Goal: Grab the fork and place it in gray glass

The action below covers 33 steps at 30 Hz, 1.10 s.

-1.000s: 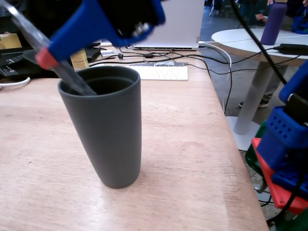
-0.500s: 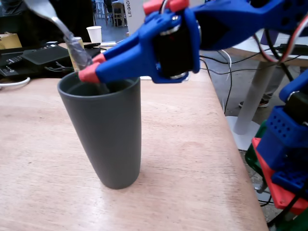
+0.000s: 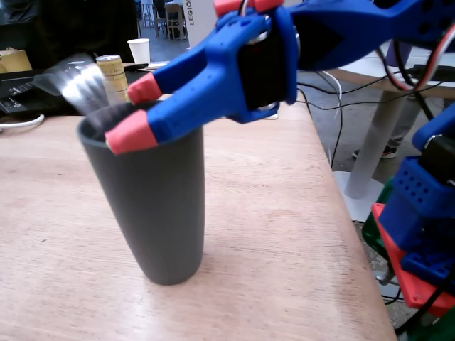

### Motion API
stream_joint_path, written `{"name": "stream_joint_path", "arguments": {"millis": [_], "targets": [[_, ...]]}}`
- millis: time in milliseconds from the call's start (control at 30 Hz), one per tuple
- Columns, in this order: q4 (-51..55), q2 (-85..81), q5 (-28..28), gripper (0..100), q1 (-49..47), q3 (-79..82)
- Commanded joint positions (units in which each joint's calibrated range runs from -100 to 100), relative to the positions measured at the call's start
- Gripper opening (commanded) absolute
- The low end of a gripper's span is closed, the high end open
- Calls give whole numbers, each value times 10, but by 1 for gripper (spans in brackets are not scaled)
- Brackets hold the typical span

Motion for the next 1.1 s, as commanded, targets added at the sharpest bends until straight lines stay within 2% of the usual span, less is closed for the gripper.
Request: {"name": "stream_joint_path", "arguments": {"millis": [0,300,533,633,767,867,933,1000,1067], "targets": [[0,-24,0,42,2,-2],[0,-24,0,42,5,-17],[13,-14,-2,42,7,-135],[103,5,-5,42,7,-237],[310,47,-6,41,7,-389],[422,37,-7,41,63,-386],[470,14,-34,41,66,-384],[496,-6,-67,41,73,-375],[490,-56,-66,41,75,-291]]}}
